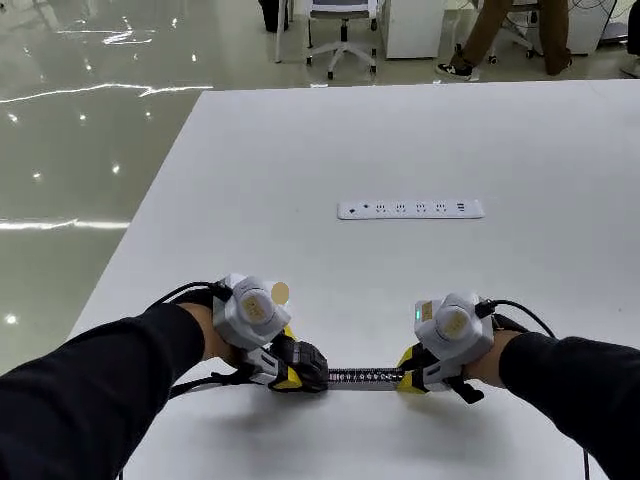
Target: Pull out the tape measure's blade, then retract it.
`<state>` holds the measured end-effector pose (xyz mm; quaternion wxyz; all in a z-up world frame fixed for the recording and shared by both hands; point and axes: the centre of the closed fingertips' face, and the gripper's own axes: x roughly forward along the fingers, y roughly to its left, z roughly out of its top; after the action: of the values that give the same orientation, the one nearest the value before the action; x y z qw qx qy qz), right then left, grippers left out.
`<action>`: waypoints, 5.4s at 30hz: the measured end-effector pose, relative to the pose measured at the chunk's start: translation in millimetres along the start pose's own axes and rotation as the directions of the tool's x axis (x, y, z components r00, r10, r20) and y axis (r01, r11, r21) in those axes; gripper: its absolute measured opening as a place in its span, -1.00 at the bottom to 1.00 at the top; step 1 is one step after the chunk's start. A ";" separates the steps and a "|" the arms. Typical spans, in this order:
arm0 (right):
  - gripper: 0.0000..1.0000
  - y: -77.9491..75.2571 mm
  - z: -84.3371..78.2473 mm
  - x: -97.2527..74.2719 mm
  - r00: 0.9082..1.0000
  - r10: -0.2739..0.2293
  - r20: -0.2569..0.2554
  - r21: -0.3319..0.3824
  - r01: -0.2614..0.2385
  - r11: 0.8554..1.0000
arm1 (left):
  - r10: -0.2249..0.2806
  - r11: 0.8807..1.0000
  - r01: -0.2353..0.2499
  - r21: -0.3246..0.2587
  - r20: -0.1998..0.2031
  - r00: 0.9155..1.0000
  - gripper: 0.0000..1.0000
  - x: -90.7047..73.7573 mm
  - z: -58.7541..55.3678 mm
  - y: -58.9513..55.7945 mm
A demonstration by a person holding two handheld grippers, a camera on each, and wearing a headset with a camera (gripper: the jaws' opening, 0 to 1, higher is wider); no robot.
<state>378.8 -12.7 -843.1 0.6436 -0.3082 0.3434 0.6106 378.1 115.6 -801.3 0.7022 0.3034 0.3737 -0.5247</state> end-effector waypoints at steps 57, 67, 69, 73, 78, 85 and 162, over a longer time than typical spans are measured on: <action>-0.84 -6.6 -53.1 -40.4 0.998 -0.043 -0.037 0.039 0.045 0.998 | 0.011 1.000 -0.011 -0.003 0.010 1.000 -0.38 0.0 0.5 0.3; -0.84 -8.5 -64.8 -47.1 0.998 -0.047 -0.043 0.050 0.049 0.998 | 0.014 1.000 -0.014 -0.006 0.013 1.000 -0.38 -0.2 0.7 0.5; -0.84 -9.1 -66.7 -48.4 0.998 -0.049 -0.045 0.052 0.051 0.997 | 0.015 1.000 -0.015 -0.005 0.013 1.000 -0.38 -0.3 0.7 0.5; -0.84 -9.3 -69.8 -50.7 0.998 -0.049 -0.050 0.055 0.052 0.997 | 0.017 1.000 -0.016 -0.005 0.013 1.000 -0.38 -0.6 0.8 0.3; -0.84 -10.3 -73.4 -53.4 0.997 -0.050 -0.056 0.061 0.054 0.997 | 0.018 1.000 -0.018 -0.007 0.014 1.000 -0.38 -0.5 0.8 0.5; -0.84 -12.8 -78.9 -58.3 0.997 -0.056 -0.060 0.064 0.059 0.996 | 0.018 1.000 -0.018 -0.007 0.013 1.000 -0.38 -0.4 0.8 0.4; -0.15 -1.3 -81.2 -87.9 0.935 -0.339 0.106 0.340 0.286 0.896 | 0.466 0.758 -0.273 -0.592 0.199 0.862 1.00 -51.5 -61.8 17.1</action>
<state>373.2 -129.6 -817.8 0.8006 -0.2006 0.3296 0.4584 373.1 197.0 -790.4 0.9022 0.0659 0.3140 -0.2883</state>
